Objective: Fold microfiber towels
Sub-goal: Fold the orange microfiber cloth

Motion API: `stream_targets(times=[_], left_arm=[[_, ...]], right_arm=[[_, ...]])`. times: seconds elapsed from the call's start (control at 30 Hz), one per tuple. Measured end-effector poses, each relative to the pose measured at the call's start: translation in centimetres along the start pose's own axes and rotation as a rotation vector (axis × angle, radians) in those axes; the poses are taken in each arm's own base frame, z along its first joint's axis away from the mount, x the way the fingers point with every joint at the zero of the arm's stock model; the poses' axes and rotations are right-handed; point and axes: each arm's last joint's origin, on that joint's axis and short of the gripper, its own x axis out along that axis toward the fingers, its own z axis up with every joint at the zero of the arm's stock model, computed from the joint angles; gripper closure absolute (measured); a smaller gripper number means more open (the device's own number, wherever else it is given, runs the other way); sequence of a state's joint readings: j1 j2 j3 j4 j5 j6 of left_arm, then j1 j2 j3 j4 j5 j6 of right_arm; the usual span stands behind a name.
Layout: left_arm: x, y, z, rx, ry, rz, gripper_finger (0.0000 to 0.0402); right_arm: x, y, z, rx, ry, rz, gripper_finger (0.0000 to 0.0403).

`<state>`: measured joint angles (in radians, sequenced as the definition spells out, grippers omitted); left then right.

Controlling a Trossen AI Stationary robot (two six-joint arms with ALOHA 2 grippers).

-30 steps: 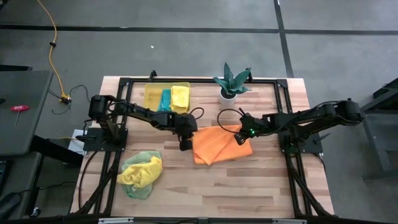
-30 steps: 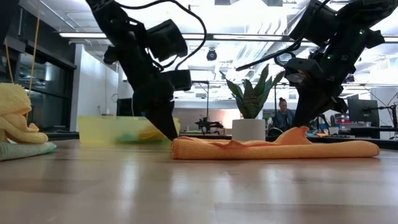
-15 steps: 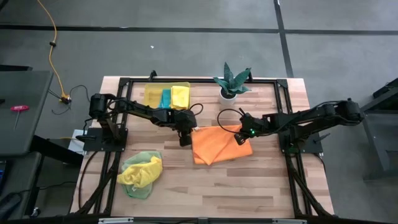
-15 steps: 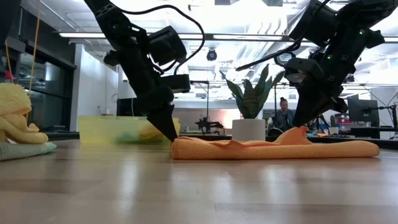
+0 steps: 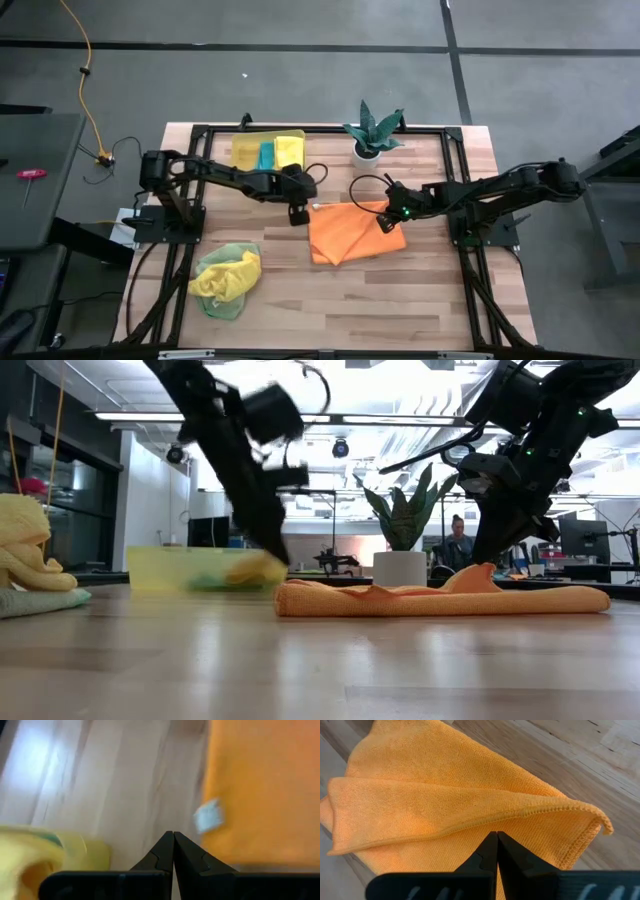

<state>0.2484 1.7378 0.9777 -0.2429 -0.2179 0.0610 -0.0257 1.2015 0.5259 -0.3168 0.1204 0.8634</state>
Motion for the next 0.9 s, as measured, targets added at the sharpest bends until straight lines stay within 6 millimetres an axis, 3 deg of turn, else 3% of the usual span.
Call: stream_targets(times=[0.13,0.37,0.5,0.7,0.9], left_arm=[[-2.4,-1.2,1.2,-0.075,-0.105,-0.205,0.0401],[-3.5,-8.4,1.4,0.07,-0.183,-0.37,0.0401],[-4.0,-11.5,1.4,0.084,-0.267,-0.331,0.0393],[-4.1,-13.3,1.4,0.174,-0.311,-0.326,0.0336],[-3.0,-15.0,3.1,0.221,-0.341,-0.335,0.0259]], right_arm=[[0.0,0.0,0.0,0.0,0.0,0.0,0.0403],[0.0,0.0,0.0,-0.007,0.0,-0.002,0.0403],[0.0,0.0,0.0,0.002,0.0,-0.002,0.0403],[0.0,0.0,0.0,0.019,0.0,-0.001,0.0403],[0.0,0.0,0.0,0.027,0.0,-0.001,0.0403]])
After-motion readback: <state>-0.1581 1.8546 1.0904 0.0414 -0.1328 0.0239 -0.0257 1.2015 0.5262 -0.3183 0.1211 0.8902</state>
